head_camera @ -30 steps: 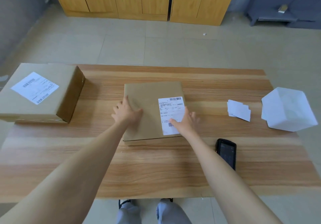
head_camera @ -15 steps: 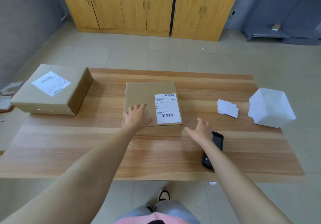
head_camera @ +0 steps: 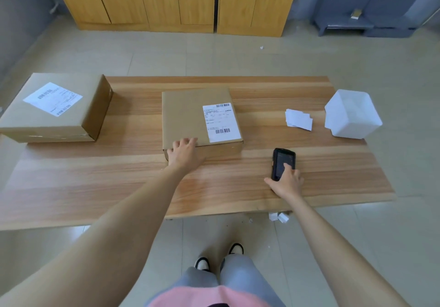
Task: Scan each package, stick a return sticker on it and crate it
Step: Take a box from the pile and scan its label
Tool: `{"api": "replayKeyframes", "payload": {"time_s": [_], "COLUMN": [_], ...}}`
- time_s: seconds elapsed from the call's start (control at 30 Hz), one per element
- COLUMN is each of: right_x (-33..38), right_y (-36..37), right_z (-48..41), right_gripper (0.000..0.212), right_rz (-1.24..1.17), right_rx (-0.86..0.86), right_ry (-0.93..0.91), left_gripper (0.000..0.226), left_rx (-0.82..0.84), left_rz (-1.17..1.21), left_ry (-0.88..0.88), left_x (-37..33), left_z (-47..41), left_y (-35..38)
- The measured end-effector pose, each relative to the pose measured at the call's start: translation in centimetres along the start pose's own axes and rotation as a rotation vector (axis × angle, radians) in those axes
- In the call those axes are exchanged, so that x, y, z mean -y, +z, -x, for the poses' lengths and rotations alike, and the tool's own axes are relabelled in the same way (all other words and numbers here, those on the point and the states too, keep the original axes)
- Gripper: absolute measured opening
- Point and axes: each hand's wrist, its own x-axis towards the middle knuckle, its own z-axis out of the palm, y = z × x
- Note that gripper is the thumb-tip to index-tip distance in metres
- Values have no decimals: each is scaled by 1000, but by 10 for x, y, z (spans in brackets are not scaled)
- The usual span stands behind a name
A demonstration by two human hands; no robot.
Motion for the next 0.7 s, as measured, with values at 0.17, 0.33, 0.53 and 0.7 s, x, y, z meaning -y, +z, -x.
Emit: {"api": "replayKeyframes", "payload": {"time_s": [0.17, 0.33, 0.53, 0.7], "right_x": [-18, -28, -34, -33], "right_y": [4, 15, 20, 14], "right_z": [-9, -23, -37, -52], "right_gripper": [97, 108, 116, 122], "right_rz": [-114, -248, -218, -198], "right_rx": [9, 42, 44, 76], "right_ry": [68, 127, 145, 145], "left_gripper": [65, 60, 60, 64], "left_rx": [-24, -98, -172, -167], "left_rz": [-13, -50, -43, -55], "left_ry": [-29, -66, -94, -92], "left_x": [5, 2, -2, -1], "left_z": [-2, -3, -2, -3], "left_y": [1, 12, 25, 27]}}
